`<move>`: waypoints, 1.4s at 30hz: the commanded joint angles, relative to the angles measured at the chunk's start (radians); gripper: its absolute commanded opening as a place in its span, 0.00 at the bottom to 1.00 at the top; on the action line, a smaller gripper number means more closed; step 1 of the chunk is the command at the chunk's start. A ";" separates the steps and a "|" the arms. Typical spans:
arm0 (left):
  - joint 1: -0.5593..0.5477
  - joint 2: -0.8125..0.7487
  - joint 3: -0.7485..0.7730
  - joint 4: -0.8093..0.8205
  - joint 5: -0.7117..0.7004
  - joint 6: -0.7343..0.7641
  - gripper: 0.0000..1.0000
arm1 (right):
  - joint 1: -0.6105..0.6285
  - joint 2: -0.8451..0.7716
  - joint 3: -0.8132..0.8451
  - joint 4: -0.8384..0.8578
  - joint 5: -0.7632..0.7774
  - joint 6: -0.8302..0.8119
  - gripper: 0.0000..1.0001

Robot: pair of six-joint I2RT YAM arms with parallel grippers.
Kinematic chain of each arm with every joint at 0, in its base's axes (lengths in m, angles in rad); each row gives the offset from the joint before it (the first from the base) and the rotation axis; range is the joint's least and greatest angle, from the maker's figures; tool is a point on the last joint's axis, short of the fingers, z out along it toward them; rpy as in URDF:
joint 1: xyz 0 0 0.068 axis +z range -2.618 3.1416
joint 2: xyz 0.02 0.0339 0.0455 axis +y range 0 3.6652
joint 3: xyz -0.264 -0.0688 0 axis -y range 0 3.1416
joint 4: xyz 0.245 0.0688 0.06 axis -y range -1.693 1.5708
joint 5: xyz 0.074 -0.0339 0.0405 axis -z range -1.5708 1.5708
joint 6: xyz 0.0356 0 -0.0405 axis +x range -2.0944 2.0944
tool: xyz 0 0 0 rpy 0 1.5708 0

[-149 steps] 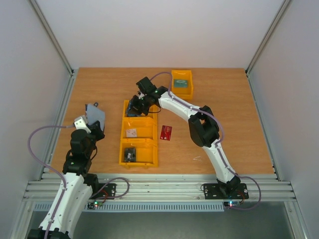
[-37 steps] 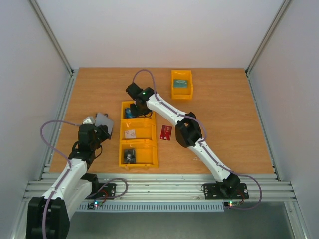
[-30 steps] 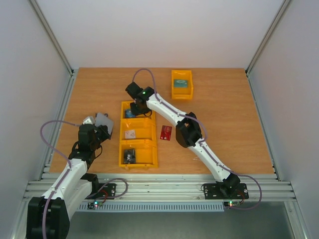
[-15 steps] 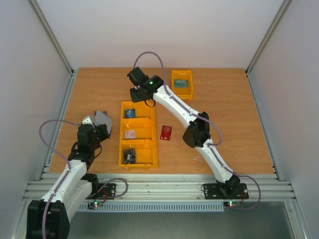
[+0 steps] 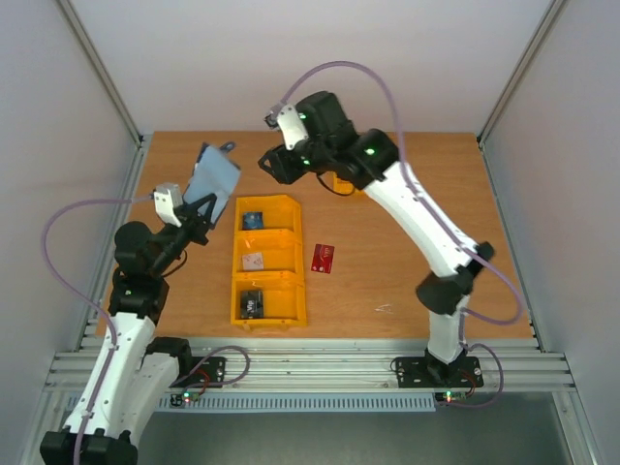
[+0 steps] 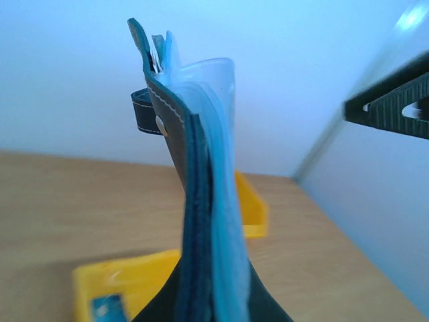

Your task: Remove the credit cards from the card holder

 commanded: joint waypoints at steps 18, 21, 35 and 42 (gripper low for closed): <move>-0.119 0.059 0.353 0.162 0.892 0.034 0.00 | 0.005 -0.437 -0.234 -0.066 -0.513 -0.224 0.60; -0.122 0.049 0.354 0.147 0.902 0.060 0.00 | 0.001 -0.453 -0.228 -0.117 -0.495 -0.264 0.63; -0.139 0.020 0.324 0.107 0.827 0.123 0.00 | 0.022 -0.385 -0.222 -0.086 -0.718 -0.149 0.18; -0.140 0.024 0.316 0.124 0.773 0.118 0.00 | 0.131 -0.377 -0.219 -0.051 -0.746 -0.175 0.04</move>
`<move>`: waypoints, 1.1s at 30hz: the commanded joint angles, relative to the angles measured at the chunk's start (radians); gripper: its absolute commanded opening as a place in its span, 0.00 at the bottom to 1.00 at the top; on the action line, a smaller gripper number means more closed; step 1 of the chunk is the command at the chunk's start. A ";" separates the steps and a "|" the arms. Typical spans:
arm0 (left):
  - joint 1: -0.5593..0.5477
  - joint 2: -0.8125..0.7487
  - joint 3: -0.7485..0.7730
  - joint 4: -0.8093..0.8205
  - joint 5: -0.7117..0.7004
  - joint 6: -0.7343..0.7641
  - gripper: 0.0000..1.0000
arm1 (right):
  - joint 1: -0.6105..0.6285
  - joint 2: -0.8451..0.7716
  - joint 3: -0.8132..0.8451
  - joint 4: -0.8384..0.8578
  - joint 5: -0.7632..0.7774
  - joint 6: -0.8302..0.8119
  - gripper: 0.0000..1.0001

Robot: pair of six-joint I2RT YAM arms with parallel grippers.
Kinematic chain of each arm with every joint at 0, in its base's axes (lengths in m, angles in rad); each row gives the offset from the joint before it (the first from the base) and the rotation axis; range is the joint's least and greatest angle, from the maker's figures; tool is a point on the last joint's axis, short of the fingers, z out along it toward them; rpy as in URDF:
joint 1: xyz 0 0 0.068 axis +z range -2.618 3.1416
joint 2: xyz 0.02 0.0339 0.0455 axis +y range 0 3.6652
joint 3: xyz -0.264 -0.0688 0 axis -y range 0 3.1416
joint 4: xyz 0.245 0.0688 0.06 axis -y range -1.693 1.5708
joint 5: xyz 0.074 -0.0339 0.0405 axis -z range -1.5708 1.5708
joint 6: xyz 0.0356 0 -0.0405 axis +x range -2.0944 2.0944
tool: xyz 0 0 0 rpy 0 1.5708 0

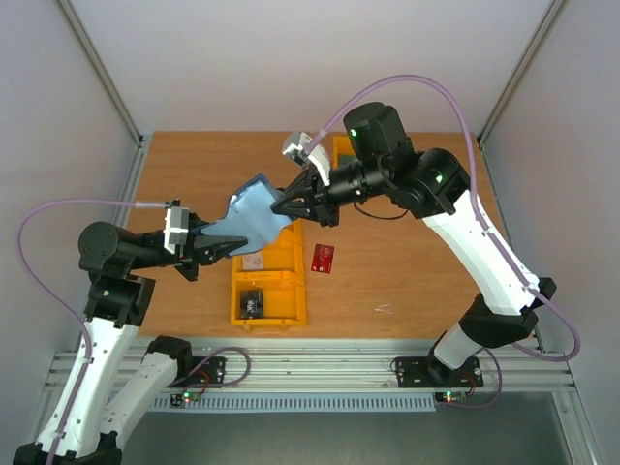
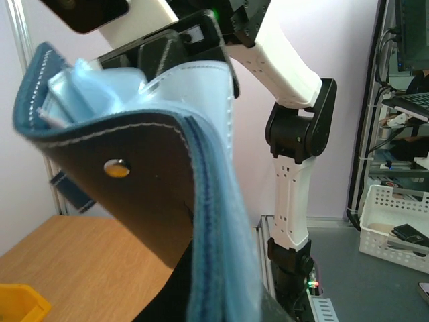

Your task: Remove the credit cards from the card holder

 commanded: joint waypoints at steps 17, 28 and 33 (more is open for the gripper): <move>-0.004 0.005 -0.055 0.058 -0.214 -0.008 0.00 | 0.152 -0.060 -0.085 0.070 0.111 0.008 0.27; -0.004 -0.004 -0.061 0.055 -0.214 -0.008 0.00 | 0.153 -0.170 -0.255 0.276 0.374 0.067 0.41; -0.004 -0.006 -0.063 0.058 -0.217 -0.013 0.00 | 0.153 -0.161 -0.264 0.298 0.397 0.086 0.46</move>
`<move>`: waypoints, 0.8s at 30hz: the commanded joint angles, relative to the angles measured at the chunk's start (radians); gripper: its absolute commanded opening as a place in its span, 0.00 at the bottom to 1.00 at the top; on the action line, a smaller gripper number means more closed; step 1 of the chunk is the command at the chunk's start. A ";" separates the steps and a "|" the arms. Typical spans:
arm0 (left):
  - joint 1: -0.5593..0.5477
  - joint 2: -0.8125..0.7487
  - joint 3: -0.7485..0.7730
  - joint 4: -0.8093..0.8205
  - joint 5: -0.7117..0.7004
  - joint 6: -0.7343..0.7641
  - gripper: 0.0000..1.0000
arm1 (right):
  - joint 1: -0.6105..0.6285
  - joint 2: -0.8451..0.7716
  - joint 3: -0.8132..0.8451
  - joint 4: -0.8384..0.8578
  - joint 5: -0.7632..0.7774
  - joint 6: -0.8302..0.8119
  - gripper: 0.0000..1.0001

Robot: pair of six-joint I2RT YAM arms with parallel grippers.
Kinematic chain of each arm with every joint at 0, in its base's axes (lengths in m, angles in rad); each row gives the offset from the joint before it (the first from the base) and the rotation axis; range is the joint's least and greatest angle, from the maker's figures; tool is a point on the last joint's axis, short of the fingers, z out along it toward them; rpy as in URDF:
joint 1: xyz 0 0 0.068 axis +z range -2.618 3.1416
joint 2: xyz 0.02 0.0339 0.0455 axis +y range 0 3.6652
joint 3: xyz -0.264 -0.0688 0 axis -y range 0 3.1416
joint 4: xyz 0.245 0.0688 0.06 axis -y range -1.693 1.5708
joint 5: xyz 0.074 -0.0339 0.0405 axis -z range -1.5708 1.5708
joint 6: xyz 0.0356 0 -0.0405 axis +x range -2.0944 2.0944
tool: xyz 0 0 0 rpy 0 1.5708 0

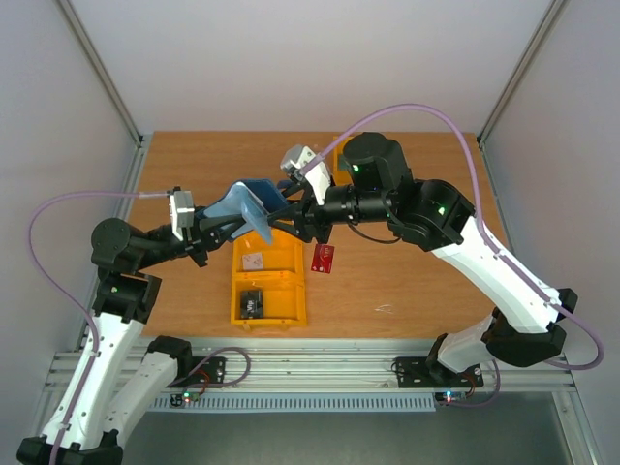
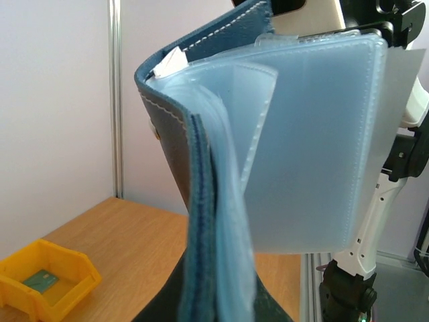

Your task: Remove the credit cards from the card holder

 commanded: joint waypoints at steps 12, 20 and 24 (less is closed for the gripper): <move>-0.005 -0.011 -0.012 0.056 -0.033 -0.014 0.00 | 0.032 0.086 0.023 0.097 0.005 0.039 0.59; -0.005 -0.017 -0.019 0.056 -0.026 -0.015 0.00 | 0.033 0.091 0.009 0.131 0.127 0.054 0.36; -0.005 -0.019 -0.024 0.056 -0.029 -0.018 0.00 | 0.032 0.087 0.009 0.130 0.152 0.057 0.15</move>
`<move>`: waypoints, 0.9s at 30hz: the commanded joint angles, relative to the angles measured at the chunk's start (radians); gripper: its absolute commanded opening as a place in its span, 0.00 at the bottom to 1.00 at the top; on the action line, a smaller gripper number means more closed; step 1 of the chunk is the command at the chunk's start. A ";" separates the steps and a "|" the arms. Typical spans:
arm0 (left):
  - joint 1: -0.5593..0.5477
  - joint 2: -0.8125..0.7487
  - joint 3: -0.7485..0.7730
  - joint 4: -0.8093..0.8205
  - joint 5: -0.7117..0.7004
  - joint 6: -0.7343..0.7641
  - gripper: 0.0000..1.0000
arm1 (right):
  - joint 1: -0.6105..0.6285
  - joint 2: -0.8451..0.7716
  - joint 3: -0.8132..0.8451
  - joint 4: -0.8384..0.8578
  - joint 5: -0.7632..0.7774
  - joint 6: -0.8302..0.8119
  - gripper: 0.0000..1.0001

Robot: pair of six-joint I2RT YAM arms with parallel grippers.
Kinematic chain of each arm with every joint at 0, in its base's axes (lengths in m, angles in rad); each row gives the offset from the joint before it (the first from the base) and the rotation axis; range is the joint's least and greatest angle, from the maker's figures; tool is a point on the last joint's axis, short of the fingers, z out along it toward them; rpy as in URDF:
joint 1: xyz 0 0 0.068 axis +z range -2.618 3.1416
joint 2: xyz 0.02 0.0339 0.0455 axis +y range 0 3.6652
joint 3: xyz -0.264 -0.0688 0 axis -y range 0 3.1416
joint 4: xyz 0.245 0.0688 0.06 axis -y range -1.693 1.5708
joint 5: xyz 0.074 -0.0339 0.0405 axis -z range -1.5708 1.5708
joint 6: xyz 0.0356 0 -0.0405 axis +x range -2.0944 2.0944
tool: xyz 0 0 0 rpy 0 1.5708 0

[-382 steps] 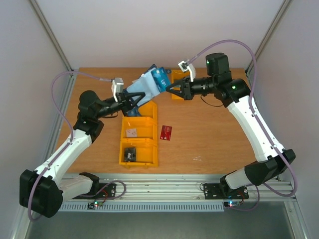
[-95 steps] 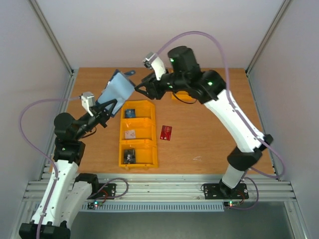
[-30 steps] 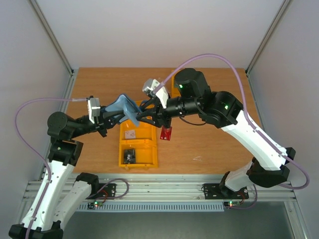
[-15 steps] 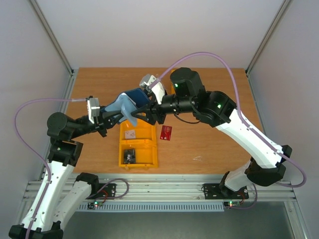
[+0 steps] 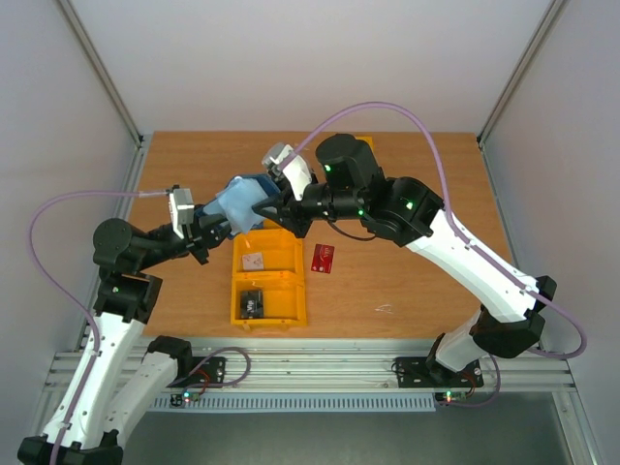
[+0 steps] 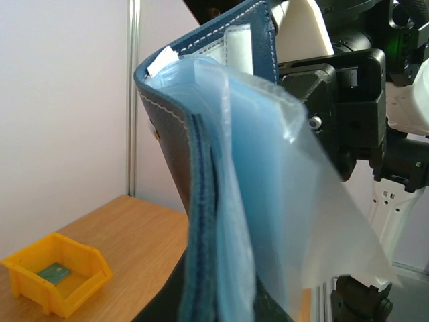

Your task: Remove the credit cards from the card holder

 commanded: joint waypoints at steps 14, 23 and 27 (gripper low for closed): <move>-0.006 -0.029 -0.023 0.050 0.012 -0.017 0.26 | -0.112 -0.060 -0.025 0.013 -0.194 0.052 0.01; -0.006 -0.045 -0.026 0.043 0.012 -0.014 0.42 | -0.261 -0.131 -0.076 0.025 -0.477 0.080 0.01; -0.006 -0.055 -0.032 0.031 -0.002 -0.007 0.43 | -0.339 -0.164 -0.118 0.034 -0.560 0.113 0.01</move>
